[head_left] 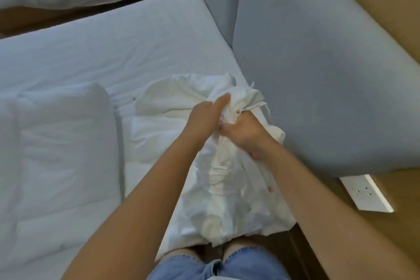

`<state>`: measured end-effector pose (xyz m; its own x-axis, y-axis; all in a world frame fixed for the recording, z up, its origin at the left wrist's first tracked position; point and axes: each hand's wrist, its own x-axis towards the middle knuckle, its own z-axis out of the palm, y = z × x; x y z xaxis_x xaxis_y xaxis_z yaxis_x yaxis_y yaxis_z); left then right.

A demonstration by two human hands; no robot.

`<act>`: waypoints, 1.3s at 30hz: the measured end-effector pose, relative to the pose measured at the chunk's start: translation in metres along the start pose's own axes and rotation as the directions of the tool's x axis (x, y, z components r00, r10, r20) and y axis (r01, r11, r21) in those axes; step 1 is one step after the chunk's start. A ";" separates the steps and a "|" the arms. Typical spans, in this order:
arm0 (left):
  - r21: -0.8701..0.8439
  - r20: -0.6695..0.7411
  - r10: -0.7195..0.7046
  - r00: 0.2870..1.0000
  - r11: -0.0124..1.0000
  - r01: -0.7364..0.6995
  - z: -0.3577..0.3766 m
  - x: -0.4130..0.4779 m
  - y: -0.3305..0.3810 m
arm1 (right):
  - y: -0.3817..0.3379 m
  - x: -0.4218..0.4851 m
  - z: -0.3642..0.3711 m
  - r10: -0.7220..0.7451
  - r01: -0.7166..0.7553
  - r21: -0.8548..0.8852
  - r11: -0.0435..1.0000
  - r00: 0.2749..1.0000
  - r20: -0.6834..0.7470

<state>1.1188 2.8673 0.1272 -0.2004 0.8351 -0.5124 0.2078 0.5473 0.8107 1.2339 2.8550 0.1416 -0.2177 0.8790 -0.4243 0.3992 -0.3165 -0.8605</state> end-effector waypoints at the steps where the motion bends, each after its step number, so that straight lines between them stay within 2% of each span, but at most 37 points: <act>1: 0.025 0.087 -0.043 0.995 0.999 0.041 -0.008 -0.001 0.006 | -0.001 0.000 0.016 -0.026 0.029 -0.079 0.996 0.999 0.037; 3: 0.151 0.127 -0.146 0.981 0.980 0.126 -0.024 0.002 0.007 | 0.000 -0.001 0.041 -0.018 0.032 -0.167 0.985 0.996 0.085; 5: 0.159 0.058 -0.209 0.976 0.967 0.197 -0.040 0.006 0.001 | 0.007 -0.004 0.057 0.003 0.016 -0.159 0.987 0.993 0.120; 7: -0.048 0.024 -0.212 0.977 0.976 0.213 -0.055 0.009 -0.004 | 0.016 -0.012 0.073 -0.071 0.085 -0.232 0.969 0.995 0.068; 8: -0.212 0.041 -0.191 0.981 0.957 0.196 -0.063 0.010 -0.002 | 0.020 -0.018 0.082 -0.131 0.121 -0.266 0.956 0.991 -0.021; 10: -0.521 0.096 -0.100 0.990 0.842 0.136 -0.079 0.012 0.003 | 0.021 -0.024 0.096 -0.223 0.149 -0.305 0.941 0.948 -0.226; 11: -0.626 0.105 -0.046 0.993 0.773 0.102 -0.088 0.011 0.005 | 0.018 -0.023 0.101 -0.243 0.144 -0.328 0.934 0.927 -0.285; 13: -0.732 0.089 0.025 0.996 0.680 0.049 -0.104 0.005 0.005 | 0.003 -0.017 0.105 -0.261 0.140 -0.367 0.920 0.917 -0.303; 15: -0.757 0.055 0.035 0.998 0.653 0.019 -0.117 -0.005 -0.005 | -0.017 -0.011 0.111 -0.276 0.173 -0.354 0.919 0.924 -0.265; 17: -0.676 -0.026 0.042 0.999 0.735 -0.048 -0.124 -0.023 -0.022 | -0.040 -0.008 0.123 -0.276 0.219 -0.259 0.941 0.937 -0.212; 19: -0.588 -0.094 0.107 0.990 0.796 -0.143 -0.120 -0.049 -0.048 | -0.066 0.000 0.137 -0.238 0.225 -0.098 0.969 0.961 -0.143; 21: -0.537 -0.120 0.139 0.983 0.824 -0.182 -0.110 -0.077 -0.078 | -0.088 0.011 0.151 -0.120 0.126 0.109 0.986 0.991 -0.061; 23: -0.488 -0.049 0.098 0.994 0.866 -0.109 -0.097 -0.091 -0.102 | -0.103 0.020 0.162 -0.005 -0.033 0.320 0.947 0.993 0.116; 24: -0.470 -0.029 0.035 0.999 0.881 -0.045 -0.093 -0.091 -0.108 | -0.105 0.023 0.167 0.003 -0.099 0.387 0.917 0.971 0.241; 25: -0.469 -0.048 -0.050 0.998 0.883 0.022 -0.093 -0.089 -0.111 | -0.104 0.022 0.173 -0.011 -0.147 0.422 0.895 0.937 0.349; 26: -0.478 -0.086 -0.127 0.988 0.875 0.071 -0.095 -0.085 -0.108 | -0.099 0.022 0.177 -0.029 -0.150 0.413 0.898 0.917 0.397; 28: -0.548 -0.174 -0.150 0.973 0.836 0.031 -0.107 -0.073 -0.102 | -0.082 0.022 0.176 -0.066 -0.043 0.294 0.955 0.934 0.350; 31: -0.713 -0.222 -0.133 0.966 0.698 -0.068 -0.141 -0.062 -0.092 | -0.048 0.016 0.156 -0.152 0.149 0.031 0.988 0.956 0.249; 34: -0.799 -0.186 -0.204 0.961 0.600 -0.027 -0.172 -0.059 -0.086 | -0.019 -0.008 0.148 -0.210 0.235 -0.063 0.970 0.937 0.278; 37: -0.759 -0.105 -0.134 0.985 0.651 0.008 -0.183 -0.062 -0.084 | -0.006 -0.024 0.166 -0.286 0.406 -0.341 0.848 0.892 0.350; 39: -0.784 -0.132 -0.083 0.988 0.618 -0.053 -0.185 -0.064 -0.087 | -0.006 -0.020 0.175 -0.313 0.439 -0.489 0.754 0.894 0.320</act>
<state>0.9362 2.7557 0.1416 -0.3417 0.7718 -0.5362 -0.6119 0.2504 0.7503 1.0800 2.7767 0.1057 -0.6049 0.7707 -0.2001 0.6406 0.3217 -0.6972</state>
